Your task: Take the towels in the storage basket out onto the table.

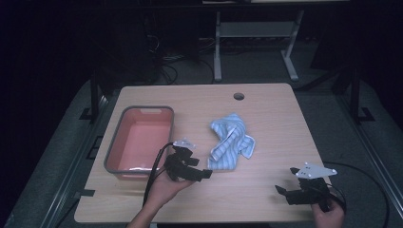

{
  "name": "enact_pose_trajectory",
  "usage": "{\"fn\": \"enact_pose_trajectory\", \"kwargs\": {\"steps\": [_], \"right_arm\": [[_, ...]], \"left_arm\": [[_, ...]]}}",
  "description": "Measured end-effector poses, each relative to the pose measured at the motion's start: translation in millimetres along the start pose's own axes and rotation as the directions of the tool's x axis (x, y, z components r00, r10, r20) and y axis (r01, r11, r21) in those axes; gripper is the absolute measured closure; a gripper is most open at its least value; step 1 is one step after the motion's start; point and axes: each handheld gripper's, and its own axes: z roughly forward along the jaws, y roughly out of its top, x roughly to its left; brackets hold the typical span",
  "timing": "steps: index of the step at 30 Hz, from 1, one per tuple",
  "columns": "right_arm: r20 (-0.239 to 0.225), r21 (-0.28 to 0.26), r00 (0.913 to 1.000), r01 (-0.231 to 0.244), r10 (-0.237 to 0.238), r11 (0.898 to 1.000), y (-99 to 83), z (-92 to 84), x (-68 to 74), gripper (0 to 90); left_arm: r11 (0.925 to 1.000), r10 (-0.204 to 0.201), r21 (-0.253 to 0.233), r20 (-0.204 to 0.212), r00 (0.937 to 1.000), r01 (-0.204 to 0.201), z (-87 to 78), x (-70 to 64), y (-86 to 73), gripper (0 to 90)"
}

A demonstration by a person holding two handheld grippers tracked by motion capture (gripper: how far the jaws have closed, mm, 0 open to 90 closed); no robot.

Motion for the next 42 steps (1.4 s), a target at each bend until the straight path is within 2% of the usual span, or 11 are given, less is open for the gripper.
{"fn": "enact_pose_trajectory", "kwargs": {"steps": [8, 17, 23, 26, 31, 38, 42], "right_arm": [[0.0, 0.005, 1.0, 0.007, -0.007, 1.0, 0.6, 1.3, 0.9, 13.8], [0.001, 0.004, 0.9999, 0.013, -0.013, 1.0, 0.8, 1.4, 1.2, 13.8], [0.0, 0.004, 0.9999, 0.016, -0.016, 1.0, 1.0, 1.6, 1.7, 13.8], [0.0, 0.007, 0.9999, 0.017, -0.017, 1.0, 1.3, 1.5, 2.2, 13.8], [0.0, 0.006, 0.9999, 0.015, -0.015, 1.0, 1.4, 1.7, 2.5, 13.8], [-0.001, 0.005, 0.9999, 0.017, -0.017, 1.0, 1.5, 1.4, 5.0, 13.8], [0.0, 0.001, 0.9998, 0.018, -0.018, 1.0, 1.3, 0.0, 7.3, 13.8]], "left_arm": [[0.9999, -0.002, -0.014, 0.018, 0.9998, 0.003, 0.7, -2.9, -11.2, 26.3], [0.9998, -0.003, -0.021, 0.019, 0.9998, 0.003, -0.4, -3.4, -25.0, 26.4], [0.9998, 0.005, -0.017, 0.005, 1.0, -0.005, -1.4, -3.9, -32.3, 26.4], [0.9996, -0.006, -0.026, 0.009, 0.9999, 0.006, -3.2, -3.2, -38.3, 26.4], [0.9997, 0.005, -0.023, 0.005, 1.0, -0.005, -3.3, -5.2, -44.6, 26.6], [0.9993, -0.01, -0.036, 0.014, 0.9998, 0.011, -4.7, -5.4, -59.7, 26.5], [0.999, 0.009, -0.043, -0.006, 0.9999, -0.009, -8.8, -11.1, -66.0, 26.4]]}}
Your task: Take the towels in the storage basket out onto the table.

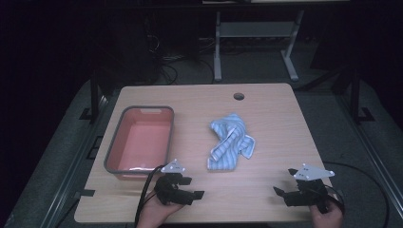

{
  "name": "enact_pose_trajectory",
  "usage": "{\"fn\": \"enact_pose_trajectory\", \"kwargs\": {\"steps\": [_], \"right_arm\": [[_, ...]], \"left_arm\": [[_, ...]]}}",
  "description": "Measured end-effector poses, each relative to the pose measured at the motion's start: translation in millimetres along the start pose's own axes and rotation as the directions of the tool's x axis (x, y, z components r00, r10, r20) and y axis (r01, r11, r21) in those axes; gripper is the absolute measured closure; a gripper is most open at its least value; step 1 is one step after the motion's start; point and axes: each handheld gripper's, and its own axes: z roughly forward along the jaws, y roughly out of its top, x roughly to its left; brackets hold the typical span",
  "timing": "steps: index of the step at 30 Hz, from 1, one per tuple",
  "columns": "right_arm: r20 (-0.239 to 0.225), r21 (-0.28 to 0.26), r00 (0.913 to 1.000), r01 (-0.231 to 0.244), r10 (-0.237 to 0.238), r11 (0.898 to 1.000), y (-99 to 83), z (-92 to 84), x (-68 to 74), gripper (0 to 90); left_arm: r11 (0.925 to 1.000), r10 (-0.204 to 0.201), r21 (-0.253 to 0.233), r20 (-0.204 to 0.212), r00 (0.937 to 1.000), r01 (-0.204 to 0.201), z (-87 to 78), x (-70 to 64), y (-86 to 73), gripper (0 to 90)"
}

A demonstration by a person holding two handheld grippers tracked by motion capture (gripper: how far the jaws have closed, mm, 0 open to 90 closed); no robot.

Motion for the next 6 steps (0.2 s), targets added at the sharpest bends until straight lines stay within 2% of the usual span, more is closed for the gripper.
{"fn": "enact_pose_trajectory", "kwargs": {"steps": [6], "right_arm": [[-0.011, 0.0, 0.9998, 0.015, -0.015, 1.0, -2.5, -1.9, 8.3, 13.8]], "left_arm": [[0.9996, 0.027, -0.005, -0.008, 0.9996, -0.027, -0.7, -10.5, -4.6, 26.4]]}}
